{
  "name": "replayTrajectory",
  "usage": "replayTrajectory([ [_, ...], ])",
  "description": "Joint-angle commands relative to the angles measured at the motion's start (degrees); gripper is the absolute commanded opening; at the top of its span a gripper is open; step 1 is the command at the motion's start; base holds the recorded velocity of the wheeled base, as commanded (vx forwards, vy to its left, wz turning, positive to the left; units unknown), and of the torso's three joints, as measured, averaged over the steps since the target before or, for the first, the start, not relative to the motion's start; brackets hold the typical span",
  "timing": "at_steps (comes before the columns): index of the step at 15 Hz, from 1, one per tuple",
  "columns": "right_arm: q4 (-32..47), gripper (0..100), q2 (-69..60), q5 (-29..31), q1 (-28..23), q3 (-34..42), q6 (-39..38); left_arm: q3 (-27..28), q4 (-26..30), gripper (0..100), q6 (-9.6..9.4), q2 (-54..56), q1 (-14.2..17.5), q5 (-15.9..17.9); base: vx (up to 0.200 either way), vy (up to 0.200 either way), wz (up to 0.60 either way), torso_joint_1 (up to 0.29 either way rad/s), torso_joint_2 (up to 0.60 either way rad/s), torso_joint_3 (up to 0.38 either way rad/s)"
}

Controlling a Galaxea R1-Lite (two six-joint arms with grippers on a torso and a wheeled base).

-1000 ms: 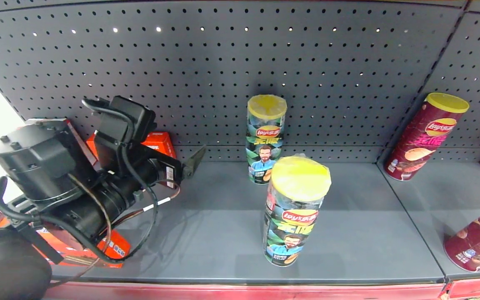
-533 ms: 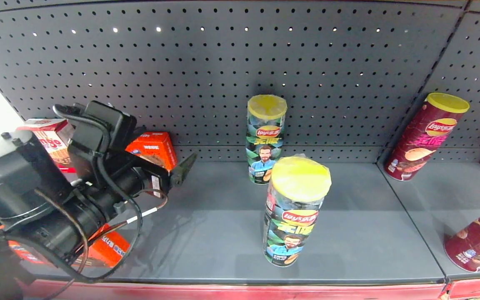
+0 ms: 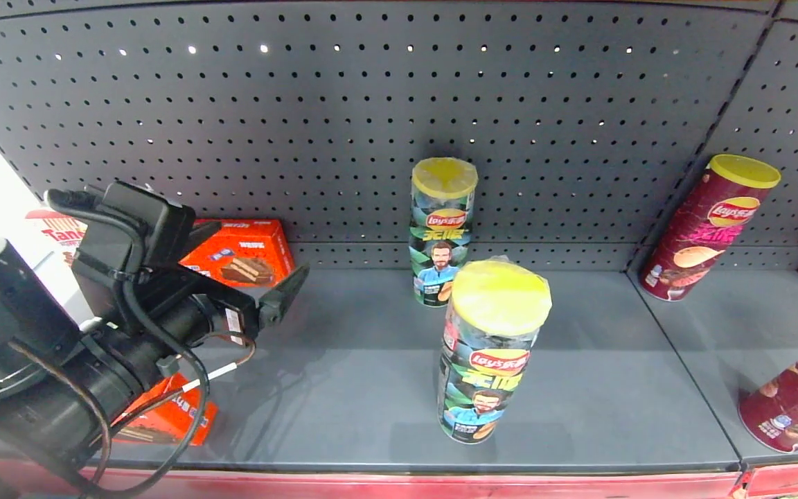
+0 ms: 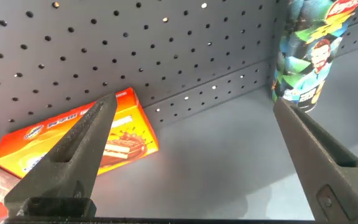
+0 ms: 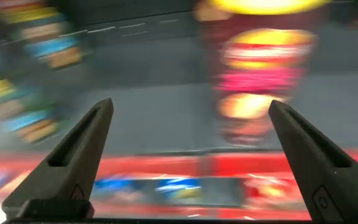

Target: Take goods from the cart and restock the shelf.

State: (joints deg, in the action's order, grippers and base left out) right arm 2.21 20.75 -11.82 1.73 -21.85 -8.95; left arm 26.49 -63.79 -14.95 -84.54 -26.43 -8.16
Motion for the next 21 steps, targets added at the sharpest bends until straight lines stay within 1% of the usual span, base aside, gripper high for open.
replayTrajectory([
  [1,1.31,100,0.35,-5.67,6.53,-1.62,-0.28,0.05,-0.1,100,-0.08,-0.27,0.15,-0.02,0.0,0.0,0.0,0.0,0.0,0.0],
  [2,1.48,100,2.1,-9.36,9.52,-2.24,-0.98,-0.04,-0.1,100,-0.08,-0.27,0.24,-0.02,0.0,0.0,0.0,0.0,0.0,0.0],
  [3,1.4,100,3.16,-10.68,10.75,-2.32,-1.34,-0.12,-0.1,100,0.0,-0.27,0.24,-0.02,0.0,0.0,0.0,0.0,0.0,0.0],
  [5,1.22,100,6.41,-14.01,14.79,-2.15,-1.6,-0.04,-0.1,100,0.0,-0.45,0.41,-0.02,0.0,0.0,0.0,0.0,0.0,0.0],
  [6,0.87,100,10.8,-14.89,19.63,-2.32,-1.6,-0.12,-0.02,100,-0.08,-0.45,1.03,-0.02,0.0,0.0,0.0,0.0,0.0,0.0],
  [7,0.52,100,13.35,-14.81,22.26,-2.32,-1.25,-0.12,-0.02,100,-0.08,-0.45,1.12,-0.02,0.0,0.0,0.0,0.0,0.0,0.0],
  [9,-2.03,100,17.66,-14.19,25.43,-1.01,-0.9,-0.12,0.07,100,-0.08,-0.45,1.12,-0.02,0.0,0.0,0.0,0.0,0.0,0.0],
  [10,-2.65,100,18.8,-14.01,25.69,-0.57,-0.63,-0.21,0.07,100,-0.08,-0.54,1.12,-0.02,0.0,0.0,0.0,0.0,0.0,0.0],
  [12,-3.96,100,22.85,-11.38,25.78,0.31,1.3,-0.12,-0.02,100,-0.08,-0.62,1.12,-0.02,0.0,0.0,0.0,0.0,0.0,0.0],
  [14,-3.96,100,26.62,-6.81,26.39,0.22,3.67,-0.12,-0.02,100,0.0,-0.71,1.2,-0.02,0.0,0.0,0.0,0.0,0.0,0.0],
  [16,-3.79,100,29.17,-2.68,29.56,0.05,4.47,-0.12,0.07,100,0.0,-0.71,1.2,-0.02,0.0,0.0,0.0,0.0,0.0,0.0],
  [17,-3.79,100,31.19,1.19,32.28,-0.48,4.47,-0.12,0.16,100,0.0,-0.8,1.2,-0.02,0.0,0.0,0.0,0.0,0.0,0.0],
  [18,-4.05,100,32.86,4.0,33.6,-0.83,4.55,-0.12,0.16,100,0.0,-0.98,1.2,-0.02,0.0,0.0,0.0,0.0,0.0,0.0],
  [21,-4.05,100,36.91,8.49,36.15,-3.91,4.55,-0.04,-0.1,100,-0.08,-1.42,1.2,-0.02,0.0,0.0,0.0,0.0,0.0,0.0],
])
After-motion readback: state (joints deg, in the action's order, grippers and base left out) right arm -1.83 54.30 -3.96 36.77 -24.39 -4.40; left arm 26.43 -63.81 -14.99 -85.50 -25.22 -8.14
